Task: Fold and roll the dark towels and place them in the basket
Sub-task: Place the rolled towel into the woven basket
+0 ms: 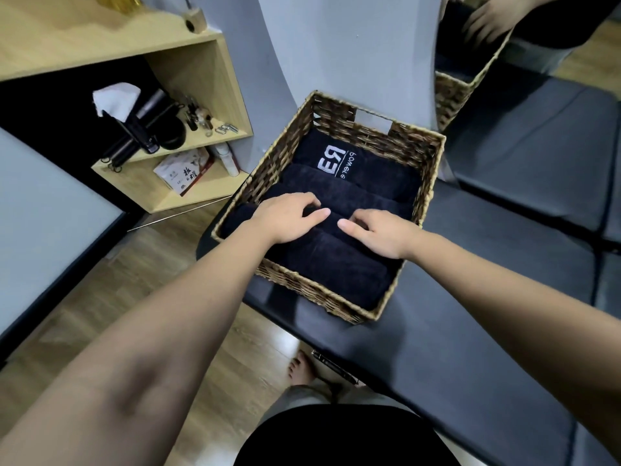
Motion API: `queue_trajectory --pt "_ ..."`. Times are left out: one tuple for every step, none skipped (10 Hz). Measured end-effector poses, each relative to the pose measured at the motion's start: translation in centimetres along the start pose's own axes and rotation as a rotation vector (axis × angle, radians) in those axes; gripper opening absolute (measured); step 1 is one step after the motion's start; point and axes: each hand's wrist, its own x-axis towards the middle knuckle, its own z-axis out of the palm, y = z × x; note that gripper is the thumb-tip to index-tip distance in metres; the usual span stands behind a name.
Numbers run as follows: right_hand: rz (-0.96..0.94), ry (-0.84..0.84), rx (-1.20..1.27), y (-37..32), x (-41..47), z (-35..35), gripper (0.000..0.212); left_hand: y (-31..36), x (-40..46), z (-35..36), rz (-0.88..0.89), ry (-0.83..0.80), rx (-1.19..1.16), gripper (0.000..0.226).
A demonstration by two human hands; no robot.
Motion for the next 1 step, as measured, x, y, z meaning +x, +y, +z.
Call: queue_trajectory --pt "-0.029 0.137 0.030 -0.03 -0.71 -1.25 0.062 2.40 0.13 -1.89 0.081 0.086 -0.006 0.058"
